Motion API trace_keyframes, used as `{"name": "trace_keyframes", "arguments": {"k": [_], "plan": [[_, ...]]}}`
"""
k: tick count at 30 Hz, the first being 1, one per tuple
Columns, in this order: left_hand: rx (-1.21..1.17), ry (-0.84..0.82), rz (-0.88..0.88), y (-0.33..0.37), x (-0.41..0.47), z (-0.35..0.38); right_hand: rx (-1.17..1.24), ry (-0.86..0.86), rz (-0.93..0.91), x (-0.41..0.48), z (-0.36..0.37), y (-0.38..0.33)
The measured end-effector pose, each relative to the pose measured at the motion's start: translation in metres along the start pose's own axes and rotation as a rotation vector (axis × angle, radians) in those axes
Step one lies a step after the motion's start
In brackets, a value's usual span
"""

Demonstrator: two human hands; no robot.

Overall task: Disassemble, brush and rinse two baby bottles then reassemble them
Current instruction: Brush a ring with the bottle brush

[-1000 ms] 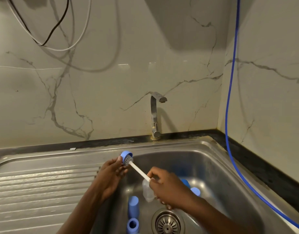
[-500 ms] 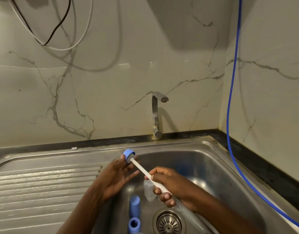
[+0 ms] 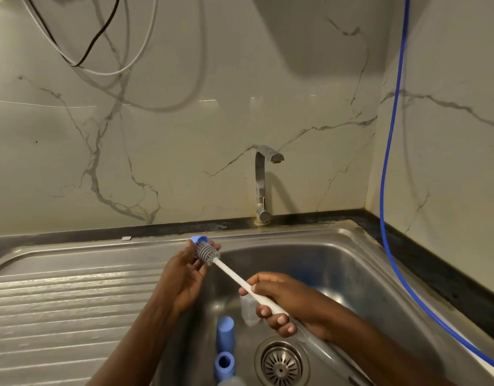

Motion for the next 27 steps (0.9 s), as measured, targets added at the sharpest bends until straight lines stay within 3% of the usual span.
{"name": "trace_keyframes", "arguments": {"k": [3, 7, 10, 17, 21, 27], "plan": [[-0.065, 0.071, 0.031, 0.009, 0.004, -0.013, -0.094, 0.039, -0.034, -0.006, -0.004, -0.002], [0.0, 0.064, 0.042, 0.005, 0.004, -0.014, -0.614, 0.35, -0.283, -0.003, -0.004, 0.008], [0.116, 0.029, 0.079, -0.001, 0.002, -0.005, -0.901, 0.391, -0.419, 0.002, -0.001, 0.015], [0.356, 0.049, 0.177, -0.004, 0.004, -0.003, -0.957, 0.402, -0.524, 0.008, 0.003, 0.011], [0.438, 0.033, 0.151, -0.004, 0.004, -0.006, -0.93, 0.342, -0.448, 0.006, -0.003, 0.008], [0.31, -0.002, 0.171, -0.007, 0.004, -0.001, -0.897, 0.366, -0.463, 0.006, -0.001, 0.013]]}}
Point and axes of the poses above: each hand's wrist, its own x-axis towards the middle knuckle, its own z-axis out of the palm, y = z × x, the point moved 1 cm from there along x, towards the middle knuckle, and after that the axes turned 7 degrees about -z, right-handed, at the moved point
